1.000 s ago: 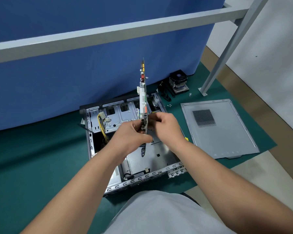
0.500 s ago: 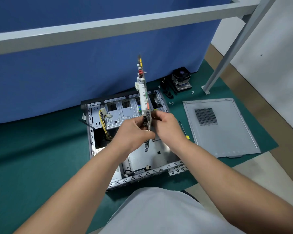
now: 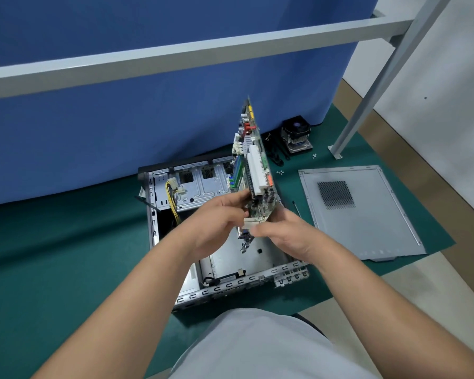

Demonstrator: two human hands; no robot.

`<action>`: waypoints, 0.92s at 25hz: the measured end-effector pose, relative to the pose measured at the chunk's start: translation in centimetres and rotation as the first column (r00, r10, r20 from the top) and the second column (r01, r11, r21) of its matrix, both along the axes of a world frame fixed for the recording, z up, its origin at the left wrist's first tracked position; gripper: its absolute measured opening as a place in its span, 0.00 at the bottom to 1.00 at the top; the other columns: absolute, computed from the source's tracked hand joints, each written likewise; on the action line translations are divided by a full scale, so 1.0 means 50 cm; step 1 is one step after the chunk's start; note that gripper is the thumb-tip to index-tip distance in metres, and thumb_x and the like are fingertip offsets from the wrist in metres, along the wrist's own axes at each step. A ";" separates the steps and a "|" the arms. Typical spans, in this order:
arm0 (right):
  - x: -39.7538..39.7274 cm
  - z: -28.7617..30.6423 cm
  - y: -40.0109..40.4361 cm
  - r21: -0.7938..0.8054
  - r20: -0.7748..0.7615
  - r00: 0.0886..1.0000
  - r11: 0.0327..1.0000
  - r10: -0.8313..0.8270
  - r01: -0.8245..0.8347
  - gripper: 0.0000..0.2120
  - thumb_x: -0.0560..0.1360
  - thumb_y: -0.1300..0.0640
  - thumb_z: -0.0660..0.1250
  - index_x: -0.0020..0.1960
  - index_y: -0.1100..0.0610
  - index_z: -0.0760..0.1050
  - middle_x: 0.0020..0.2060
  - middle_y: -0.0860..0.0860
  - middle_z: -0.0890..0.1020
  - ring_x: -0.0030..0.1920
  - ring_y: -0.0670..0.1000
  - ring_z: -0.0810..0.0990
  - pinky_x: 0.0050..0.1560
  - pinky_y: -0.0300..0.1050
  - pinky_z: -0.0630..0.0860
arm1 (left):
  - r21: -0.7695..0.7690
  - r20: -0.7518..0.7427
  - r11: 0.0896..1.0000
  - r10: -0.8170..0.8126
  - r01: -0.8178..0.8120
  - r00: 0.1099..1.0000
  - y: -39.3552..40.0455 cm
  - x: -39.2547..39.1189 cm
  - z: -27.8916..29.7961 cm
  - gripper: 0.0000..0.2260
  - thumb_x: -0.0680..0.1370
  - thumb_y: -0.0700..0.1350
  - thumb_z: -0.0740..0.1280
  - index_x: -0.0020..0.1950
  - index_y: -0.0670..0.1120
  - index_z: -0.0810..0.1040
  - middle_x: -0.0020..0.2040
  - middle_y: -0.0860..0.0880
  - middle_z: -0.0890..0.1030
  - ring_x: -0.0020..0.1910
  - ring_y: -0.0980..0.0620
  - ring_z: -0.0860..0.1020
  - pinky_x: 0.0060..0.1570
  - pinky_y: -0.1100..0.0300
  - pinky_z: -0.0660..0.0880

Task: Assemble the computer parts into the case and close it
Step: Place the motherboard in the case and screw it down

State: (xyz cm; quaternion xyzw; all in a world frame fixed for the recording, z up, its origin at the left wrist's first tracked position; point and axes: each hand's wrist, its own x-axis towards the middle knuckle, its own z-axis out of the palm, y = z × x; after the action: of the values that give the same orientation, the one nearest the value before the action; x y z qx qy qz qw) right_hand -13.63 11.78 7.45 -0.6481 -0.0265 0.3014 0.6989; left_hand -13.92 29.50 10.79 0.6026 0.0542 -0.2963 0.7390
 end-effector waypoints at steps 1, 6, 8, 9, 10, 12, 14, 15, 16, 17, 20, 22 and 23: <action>-0.004 -0.006 0.005 -0.157 0.099 0.993 0.985 -0.059 0.074 0.27 0.69 0.52 0.75 0.66 0.50 0.76 0.53 0.43 0.86 0.54 0.40 0.83 0.51 0.30 0.76 | -0.039 -0.019 0.999 0.030 -0.030 0.999 -0.007 0.001 -0.004 0.29 0.76 0.25 0.52 0.75 0.39 0.71 0.70 0.43 0.79 0.69 0.48 0.77 0.75 0.52 0.68; 0.003 -0.042 -0.012 -0.233 0.128 0.855 0.822 -0.503 0.519 0.02 0.79 0.55 0.72 0.49 0.52 0.83 0.42 0.47 0.88 0.47 0.48 0.86 0.51 0.42 0.79 | -0.112 -0.071 0.970 0.209 -0.216 0.975 -0.029 0.016 -0.044 0.22 0.81 0.36 0.55 0.73 0.42 0.75 0.69 0.49 0.79 0.70 0.54 0.75 0.69 0.58 0.73; 0.000 -0.042 -0.027 -0.050 -0.088 0.789 0.794 -0.608 0.606 0.03 0.79 0.62 0.71 0.46 0.61 0.80 0.37 0.51 0.87 0.41 0.50 0.85 0.45 0.42 0.81 | 0.141 0.034 0.937 0.319 -0.321 0.947 -0.022 0.022 -0.074 0.19 0.81 0.39 0.61 0.71 0.49 0.78 0.63 0.54 0.83 0.65 0.53 0.78 0.68 0.50 0.75; -0.003 -0.040 -0.033 0.009 -0.163 0.767 0.776 -0.621 0.630 0.05 0.78 0.64 0.71 0.45 0.64 0.79 0.34 0.52 0.86 0.38 0.48 0.85 0.41 0.40 0.81 | 0.250 0.062 0.878 0.406 -0.408 0.912 -0.014 0.024 -0.089 0.19 0.82 0.41 0.63 0.72 0.52 0.77 0.64 0.54 0.82 0.66 0.50 0.78 0.68 0.45 0.74; -0.006 -0.037 -0.038 0.059 -0.223 0.752 0.761 -0.620 0.646 0.05 0.77 0.65 0.71 0.44 0.65 0.78 0.33 0.52 0.85 0.37 0.47 0.85 0.40 0.40 0.81 | 0.294 0.050 0.825 0.492 -0.483 0.869 -0.002 0.024 -0.103 0.20 0.81 0.42 0.66 0.73 0.52 0.74 0.67 0.51 0.79 0.67 0.46 0.77 0.69 0.41 0.73; -0.011 -0.034 -0.046 0.150 -0.302 0.739 0.735 -0.603 0.661 0.04 0.75 0.65 0.72 0.44 0.66 0.79 0.35 0.54 0.84 0.37 0.48 0.84 0.41 0.42 0.82 | 0.232 -0.055 0.811 0.563 -0.538 0.825 0.022 0.022 -0.131 0.22 0.81 0.43 0.69 0.75 0.48 0.71 0.67 0.44 0.79 0.66 0.42 0.78 0.70 0.41 0.72; -0.013 -0.031 -0.051 0.249 -0.376 0.740 0.709 -0.557 0.660 0.07 0.72 0.64 0.74 0.45 0.67 0.79 0.38 0.58 0.83 0.39 0.52 0.84 0.44 0.46 0.83 | 0.001 -0.228 0.870 0.481 -0.493 0.847 0.041 0.013 -0.145 0.19 0.80 0.48 0.70 0.69 0.44 0.75 0.54 0.45 0.84 0.52 0.46 0.84 0.62 0.42 0.77; -0.013 -0.030 -0.051 0.287 -0.416 0.745 0.702 -0.522 0.652 0.09 0.70 0.64 0.74 0.47 0.68 0.79 0.40 0.59 0.83 0.40 0.54 0.84 0.45 0.47 0.83 | -0.088 -0.285 0.880 0.426 -0.466 0.859 0.048 0.006 -0.141 0.18 0.79 0.51 0.71 0.65 0.44 0.78 0.49 0.46 0.85 0.45 0.48 0.85 0.53 0.44 0.80; -0.015 -0.030 -0.049 0.319 -0.457 0.748 0.696 -0.482 0.643 0.10 0.70 0.63 0.74 0.48 0.68 0.79 0.42 0.61 0.83 0.41 0.55 0.84 0.45 0.48 0.83 | -0.140 -0.313 0.877 0.401 -0.460 0.861 0.054 0.001 -0.137 0.17 0.77 0.52 0.72 0.61 0.44 0.79 0.47 0.47 0.85 0.41 0.49 0.86 0.45 0.46 0.81; -0.018 -0.033 -0.046 0.341 -0.494 0.750 0.695 -0.439 0.632 0.11 0.70 0.63 0.73 0.49 0.69 0.79 0.44 0.62 0.83 0.43 0.56 0.85 0.45 0.48 0.84 | -0.165 -0.322 0.862 0.412 -0.479 0.852 0.057 -0.001 -0.136 0.16 0.76 0.52 0.73 0.59 0.44 0.80 0.46 0.46 0.86 0.40 0.48 0.87 0.41 0.48 0.81; -0.021 -0.051 -0.036 0.341 -0.563 0.743 0.717 -0.361 0.608 0.13 0.73 0.62 0.70 0.54 0.69 0.78 0.48 0.65 0.84 0.45 0.57 0.86 0.44 0.48 0.85 | -0.159 -0.332 0.831 0.464 -0.534 0.821 0.059 -0.007 -0.138 0.10 0.76 0.47 0.73 0.53 0.44 0.79 0.41 0.44 0.86 0.37 0.44 0.86 0.35 0.50 0.82; -0.020 -0.053 -0.027 0.289 -0.570 0.733 0.744 -0.372 0.602 0.17 0.72 0.61 0.71 0.57 0.69 0.77 0.50 0.64 0.84 0.46 0.57 0.86 0.47 0.49 0.85 | -0.144 -0.347 0.823 0.478 -0.549 0.807 0.062 -0.018 -0.135 0.10 0.75 0.44 0.73 0.53 0.43 0.78 0.42 0.43 0.85 0.38 0.41 0.85 0.37 0.48 0.83; -0.018 -0.051 -0.023 0.257 -0.557 0.724 0.744 -0.407 0.616 0.21 0.70 0.61 0.73 0.60 0.69 0.75 0.52 0.64 0.83 0.48 0.57 0.85 0.49 0.50 0.85 | -0.140 -0.348 0.817 0.489 -0.560 0.800 0.065 -0.023 -0.135 0.10 0.75 0.43 0.72 0.53 0.43 0.77 0.43 0.42 0.85 0.40 0.40 0.85 0.39 0.47 0.83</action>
State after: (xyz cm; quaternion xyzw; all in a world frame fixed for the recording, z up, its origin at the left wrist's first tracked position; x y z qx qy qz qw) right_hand -14.54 10.61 4.90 -0.3677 0.2621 0.2239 0.8637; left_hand -15.06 32.77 4.04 0.4199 0.2943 -0.1699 0.8416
